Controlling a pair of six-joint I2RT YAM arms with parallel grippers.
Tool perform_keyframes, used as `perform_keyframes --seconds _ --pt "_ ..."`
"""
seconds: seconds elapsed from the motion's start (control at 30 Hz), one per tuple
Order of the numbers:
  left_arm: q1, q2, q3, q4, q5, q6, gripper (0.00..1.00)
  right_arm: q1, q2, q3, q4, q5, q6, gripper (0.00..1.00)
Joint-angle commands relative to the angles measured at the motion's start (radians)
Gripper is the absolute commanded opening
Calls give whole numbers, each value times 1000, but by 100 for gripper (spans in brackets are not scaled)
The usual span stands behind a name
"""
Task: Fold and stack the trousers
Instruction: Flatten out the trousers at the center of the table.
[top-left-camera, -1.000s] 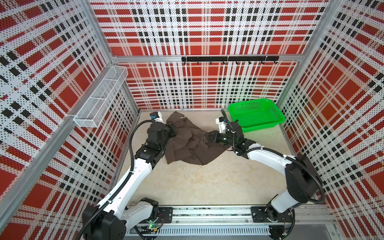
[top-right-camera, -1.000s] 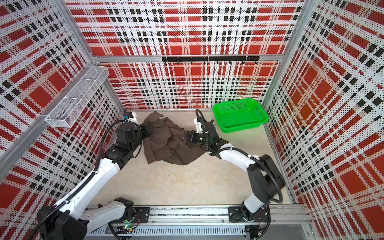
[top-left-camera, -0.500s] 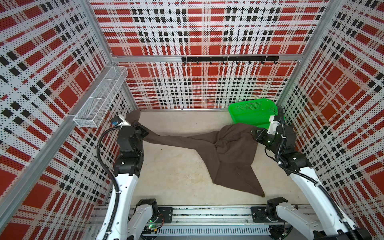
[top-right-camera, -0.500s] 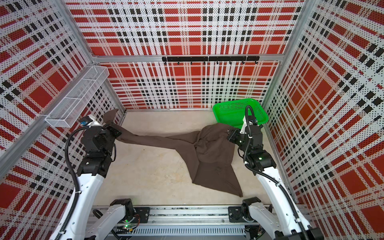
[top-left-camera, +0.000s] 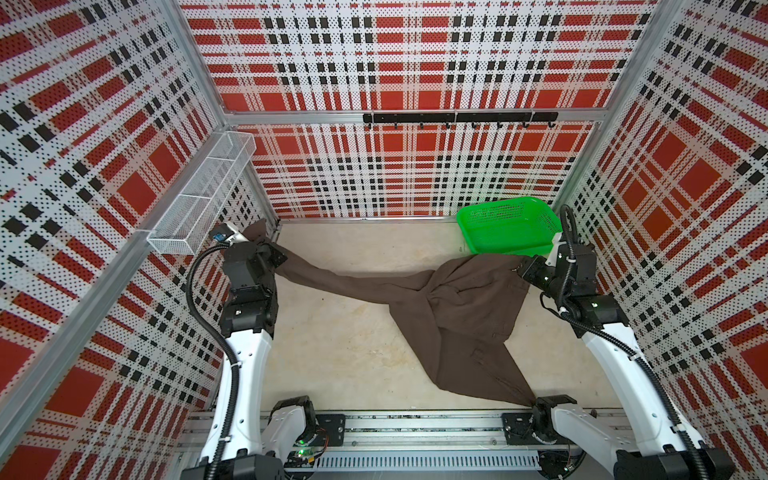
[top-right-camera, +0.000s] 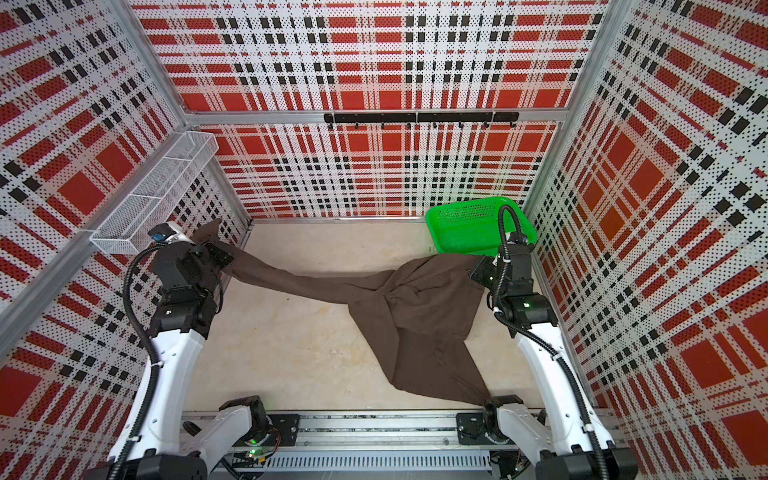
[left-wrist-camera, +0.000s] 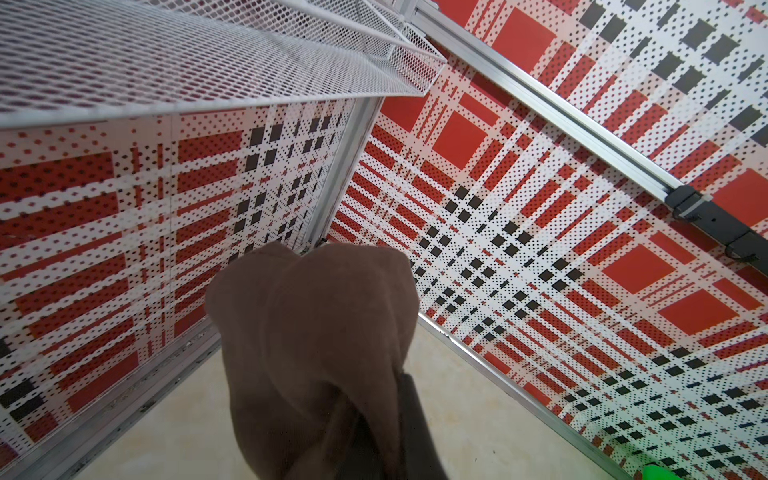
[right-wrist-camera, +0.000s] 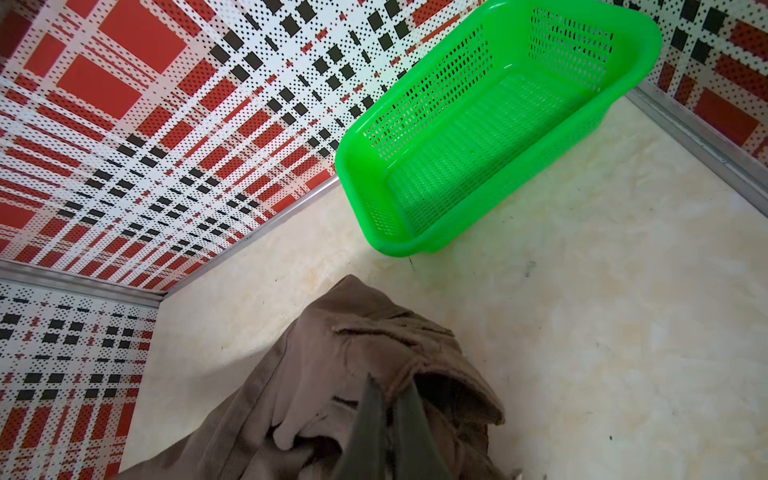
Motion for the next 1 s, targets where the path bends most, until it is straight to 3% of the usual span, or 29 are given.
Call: perform_keyframes --seconds 0.0,0.3,0.47,0.67,0.8,0.97 --pt "10 13 102 47 14 35 0 -16 0 110 47 65 -24 0" --pt "142 109 500 -48 10 86 0 -16 18 431 45 -124 -9 0" --pt "188 126 589 -74 -13 98 0 -16 -38 511 -32 -37 -59 0" --pt "195 143 495 -71 45 76 0 -24 -21 400 -132 254 -211 0" --pt "177 143 319 -35 124 39 0 -70 5 257 -134 287 -195 0" --pt "94 136 93 -12 100 54 0 -119 7 103 -121 315 -130 0"
